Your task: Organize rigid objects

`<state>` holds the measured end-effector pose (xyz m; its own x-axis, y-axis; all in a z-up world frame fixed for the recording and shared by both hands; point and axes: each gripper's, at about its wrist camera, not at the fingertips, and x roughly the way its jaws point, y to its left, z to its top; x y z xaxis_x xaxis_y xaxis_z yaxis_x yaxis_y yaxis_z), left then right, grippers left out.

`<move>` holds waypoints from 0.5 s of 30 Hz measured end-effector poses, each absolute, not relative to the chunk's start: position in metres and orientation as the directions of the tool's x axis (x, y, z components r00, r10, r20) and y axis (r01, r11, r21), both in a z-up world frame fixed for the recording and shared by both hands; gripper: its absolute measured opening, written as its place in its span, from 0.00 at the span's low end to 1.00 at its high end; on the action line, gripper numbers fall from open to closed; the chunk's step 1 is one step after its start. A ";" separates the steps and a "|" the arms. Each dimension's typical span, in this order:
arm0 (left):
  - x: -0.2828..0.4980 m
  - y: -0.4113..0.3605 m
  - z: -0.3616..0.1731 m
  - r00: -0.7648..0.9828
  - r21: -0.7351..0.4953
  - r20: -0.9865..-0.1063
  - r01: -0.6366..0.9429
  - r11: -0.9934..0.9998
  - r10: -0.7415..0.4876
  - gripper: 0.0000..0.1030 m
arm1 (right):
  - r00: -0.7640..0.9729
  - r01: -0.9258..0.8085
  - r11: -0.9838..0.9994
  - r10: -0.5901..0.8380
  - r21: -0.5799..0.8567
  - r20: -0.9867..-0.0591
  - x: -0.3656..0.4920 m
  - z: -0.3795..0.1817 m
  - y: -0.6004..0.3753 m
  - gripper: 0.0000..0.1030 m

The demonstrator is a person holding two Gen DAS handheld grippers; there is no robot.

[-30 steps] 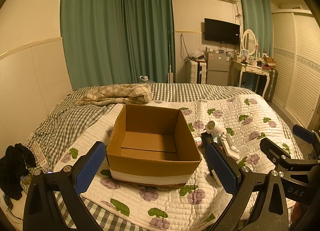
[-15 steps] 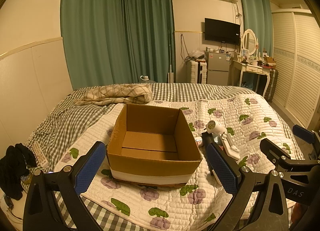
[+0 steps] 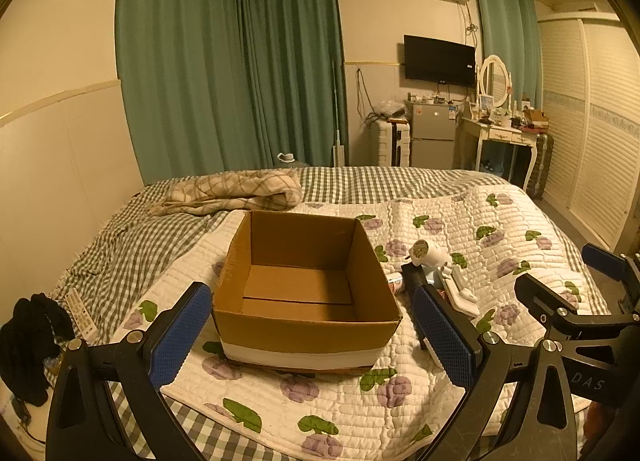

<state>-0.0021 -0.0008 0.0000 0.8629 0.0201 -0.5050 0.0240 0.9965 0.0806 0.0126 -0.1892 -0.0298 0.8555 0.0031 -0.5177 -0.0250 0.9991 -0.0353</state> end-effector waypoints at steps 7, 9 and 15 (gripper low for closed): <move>0.004 0.004 0.003 0.848 0.097 -0.530 0.051 0.994 0.008 0.98 | 0.848 -0.048 0.997 0.008 -0.063 -0.530 0.021 -0.029 -0.192 1.00; 0.011 0.011 0.005 0.830 0.098 -0.557 0.062 0.993 0.003 0.98 | 0.844 -0.063 0.995 0.010 -0.081 -0.537 0.025 -0.030 -0.194 1.00; 0.031 0.027 0.008 0.798 0.144 -0.601 0.054 0.988 0.044 0.98 | 0.815 -0.090 0.991 0.018 -0.095 -0.579 0.047 -0.037 -0.210 1.00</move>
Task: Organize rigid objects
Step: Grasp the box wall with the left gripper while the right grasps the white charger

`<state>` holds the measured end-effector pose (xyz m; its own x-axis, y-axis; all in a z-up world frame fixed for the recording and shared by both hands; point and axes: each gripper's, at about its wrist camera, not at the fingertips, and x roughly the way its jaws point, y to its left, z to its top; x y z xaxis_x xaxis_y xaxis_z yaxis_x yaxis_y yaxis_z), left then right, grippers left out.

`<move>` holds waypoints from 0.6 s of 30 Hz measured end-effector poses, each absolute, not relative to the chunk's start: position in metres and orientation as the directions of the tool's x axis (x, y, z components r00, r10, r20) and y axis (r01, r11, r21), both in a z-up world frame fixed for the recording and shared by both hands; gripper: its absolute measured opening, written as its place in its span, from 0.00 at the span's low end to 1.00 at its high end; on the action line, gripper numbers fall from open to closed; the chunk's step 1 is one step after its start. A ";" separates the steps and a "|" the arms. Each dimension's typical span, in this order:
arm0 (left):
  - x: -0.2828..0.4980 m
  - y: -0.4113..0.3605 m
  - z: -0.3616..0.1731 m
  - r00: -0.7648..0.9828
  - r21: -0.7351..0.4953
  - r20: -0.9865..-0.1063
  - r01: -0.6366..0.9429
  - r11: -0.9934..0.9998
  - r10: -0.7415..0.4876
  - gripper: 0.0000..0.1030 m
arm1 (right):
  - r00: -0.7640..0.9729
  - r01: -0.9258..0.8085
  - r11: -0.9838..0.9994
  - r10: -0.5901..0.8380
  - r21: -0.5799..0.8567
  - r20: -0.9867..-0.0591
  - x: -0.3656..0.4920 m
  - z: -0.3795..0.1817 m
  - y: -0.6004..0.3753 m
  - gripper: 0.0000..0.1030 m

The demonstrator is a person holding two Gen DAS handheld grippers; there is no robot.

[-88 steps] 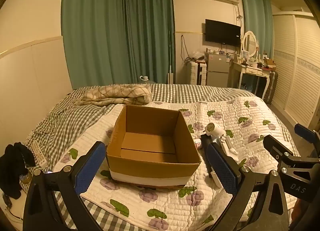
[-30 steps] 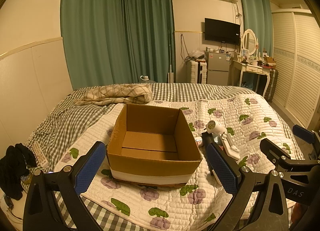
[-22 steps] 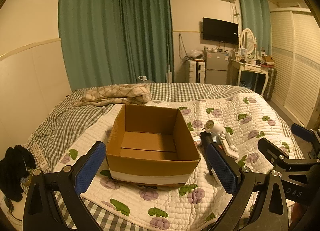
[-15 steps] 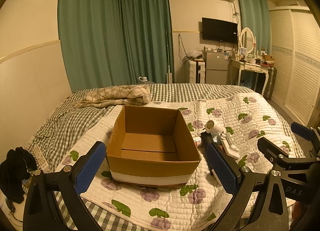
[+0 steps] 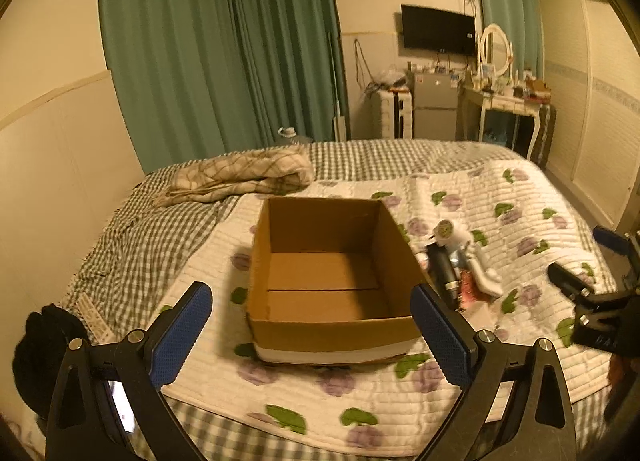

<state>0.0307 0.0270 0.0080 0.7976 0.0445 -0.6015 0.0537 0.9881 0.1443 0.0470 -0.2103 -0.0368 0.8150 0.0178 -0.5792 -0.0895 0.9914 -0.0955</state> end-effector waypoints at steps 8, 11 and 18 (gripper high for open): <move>0.066 0.049 -0.006 0.735 0.219 -0.664 0.018 0.976 0.135 0.88 | 0.770 -0.158 0.981 0.050 -0.114 -0.636 0.075 -0.057 -0.213 1.00; 0.081 0.057 -0.016 0.696 0.235 -0.699 0.008 0.972 0.163 0.64 | 0.745 -0.198 0.974 0.076 -0.111 -0.663 0.084 -0.070 -0.207 1.00; 0.107 0.064 -0.045 0.576 0.194 -0.806 0.040 0.980 0.136 0.39 | 0.687 -0.263 0.958 0.101 -0.116 -0.719 0.106 -0.102 -0.197 1.00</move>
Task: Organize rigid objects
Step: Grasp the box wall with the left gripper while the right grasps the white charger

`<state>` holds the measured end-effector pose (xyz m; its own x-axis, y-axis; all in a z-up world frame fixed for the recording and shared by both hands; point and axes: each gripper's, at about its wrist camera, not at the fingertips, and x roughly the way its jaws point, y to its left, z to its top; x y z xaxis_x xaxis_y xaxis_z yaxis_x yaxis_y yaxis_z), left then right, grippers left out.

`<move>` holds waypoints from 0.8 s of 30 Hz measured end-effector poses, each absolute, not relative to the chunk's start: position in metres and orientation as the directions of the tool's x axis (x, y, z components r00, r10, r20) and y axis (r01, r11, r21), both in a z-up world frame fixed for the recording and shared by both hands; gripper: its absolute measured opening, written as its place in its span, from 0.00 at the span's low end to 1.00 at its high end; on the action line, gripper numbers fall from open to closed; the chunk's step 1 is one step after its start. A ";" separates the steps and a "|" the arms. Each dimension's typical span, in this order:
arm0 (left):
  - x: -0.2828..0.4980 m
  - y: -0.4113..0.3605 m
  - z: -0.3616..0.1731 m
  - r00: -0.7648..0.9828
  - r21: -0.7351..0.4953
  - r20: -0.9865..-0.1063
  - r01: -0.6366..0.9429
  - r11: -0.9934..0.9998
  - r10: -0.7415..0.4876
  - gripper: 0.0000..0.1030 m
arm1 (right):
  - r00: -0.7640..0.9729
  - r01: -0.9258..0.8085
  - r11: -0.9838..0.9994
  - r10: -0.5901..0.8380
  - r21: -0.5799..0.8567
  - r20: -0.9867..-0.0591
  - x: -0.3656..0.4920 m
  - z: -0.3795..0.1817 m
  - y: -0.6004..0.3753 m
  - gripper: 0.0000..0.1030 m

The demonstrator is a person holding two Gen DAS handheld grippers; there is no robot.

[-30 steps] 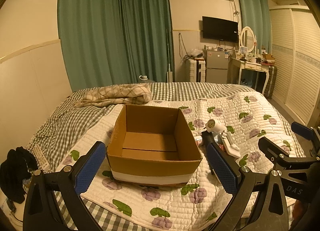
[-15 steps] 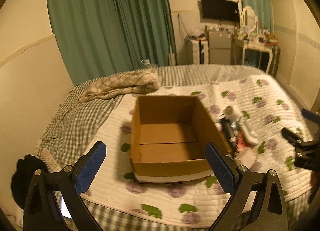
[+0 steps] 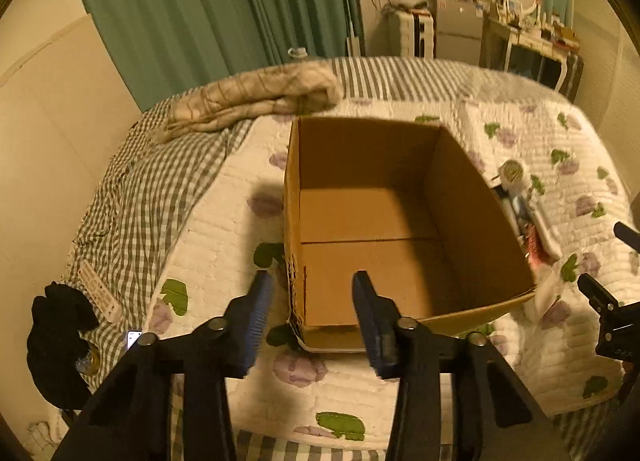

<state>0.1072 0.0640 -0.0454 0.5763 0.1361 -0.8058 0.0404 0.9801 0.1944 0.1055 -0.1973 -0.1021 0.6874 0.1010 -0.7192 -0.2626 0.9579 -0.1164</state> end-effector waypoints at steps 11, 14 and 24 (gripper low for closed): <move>0.123 0.074 -0.061 0.502 0.201 -0.851 0.040 0.979 0.154 0.16 | 0.568 -0.322 0.943 0.122 -0.083 -0.814 0.133 -0.146 -0.190 1.00; 0.124 0.075 -0.061 0.503 0.227 -0.845 0.033 0.973 0.180 0.07 | 0.533 -0.343 0.936 0.128 -0.076 -0.836 0.137 -0.158 -0.186 1.00; 0.123 0.074 -0.059 0.498 0.233 -0.849 0.060 0.971 0.174 0.07 | 0.430 -0.393 0.918 0.124 -0.062 -0.894 0.152 -0.186 -0.173 0.80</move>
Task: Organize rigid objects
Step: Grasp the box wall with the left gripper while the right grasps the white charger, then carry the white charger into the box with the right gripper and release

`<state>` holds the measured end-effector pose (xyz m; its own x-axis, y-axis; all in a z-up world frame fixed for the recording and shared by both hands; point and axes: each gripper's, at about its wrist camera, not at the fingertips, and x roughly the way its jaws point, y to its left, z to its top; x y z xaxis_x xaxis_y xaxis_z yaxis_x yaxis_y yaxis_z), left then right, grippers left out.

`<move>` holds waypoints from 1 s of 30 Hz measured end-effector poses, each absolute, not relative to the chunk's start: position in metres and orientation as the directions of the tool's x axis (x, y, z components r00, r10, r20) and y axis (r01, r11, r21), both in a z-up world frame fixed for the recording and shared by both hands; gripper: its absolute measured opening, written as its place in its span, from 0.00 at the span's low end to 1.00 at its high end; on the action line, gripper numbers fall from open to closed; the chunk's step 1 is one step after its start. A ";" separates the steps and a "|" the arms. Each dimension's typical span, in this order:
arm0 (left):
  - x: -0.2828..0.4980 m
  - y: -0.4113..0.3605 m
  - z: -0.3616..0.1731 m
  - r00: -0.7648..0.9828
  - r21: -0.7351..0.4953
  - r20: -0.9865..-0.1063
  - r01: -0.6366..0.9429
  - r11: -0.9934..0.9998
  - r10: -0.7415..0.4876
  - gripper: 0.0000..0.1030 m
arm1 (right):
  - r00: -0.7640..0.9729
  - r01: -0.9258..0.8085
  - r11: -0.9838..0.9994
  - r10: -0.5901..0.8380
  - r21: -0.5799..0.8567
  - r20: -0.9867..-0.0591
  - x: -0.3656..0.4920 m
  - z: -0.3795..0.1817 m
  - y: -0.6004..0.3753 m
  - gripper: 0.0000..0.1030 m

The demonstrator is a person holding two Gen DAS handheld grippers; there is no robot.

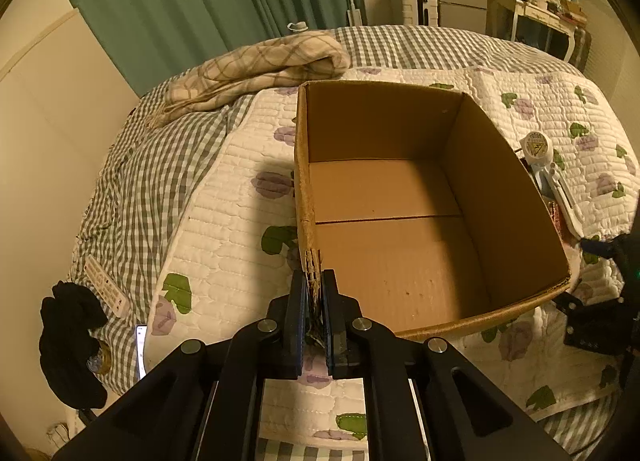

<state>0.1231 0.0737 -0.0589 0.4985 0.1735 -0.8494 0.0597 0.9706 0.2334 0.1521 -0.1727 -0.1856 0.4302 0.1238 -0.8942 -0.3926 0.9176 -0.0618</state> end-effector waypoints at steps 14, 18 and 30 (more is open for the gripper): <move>0.123 0.074 -0.059 0.501 0.236 -0.848 0.068 0.969 0.171 0.07 | 0.421 -0.390 0.921 0.173 -0.006 -0.891 0.156 -0.186 -0.178 0.50; 0.123 0.073 -0.060 0.502 0.234 -0.848 0.069 0.970 0.168 0.07 | 0.474 -0.385 0.923 0.204 0.007 -0.857 0.150 -0.166 -0.180 0.50; 0.122 0.073 -0.060 0.507 0.232 -0.847 0.084 0.969 0.159 0.07 | 0.668 -0.464 0.886 0.344 -0.008 -0.660 0.166 -0.026 -0.135 0.49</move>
<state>0.1216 0.0735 -0.0600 0.5073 0.1586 -0.8470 0.0841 0.9691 0.2318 0.1661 -0.1347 -0.0262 0.6675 0.3437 -0.6605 -0.4638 0.8859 -0.0076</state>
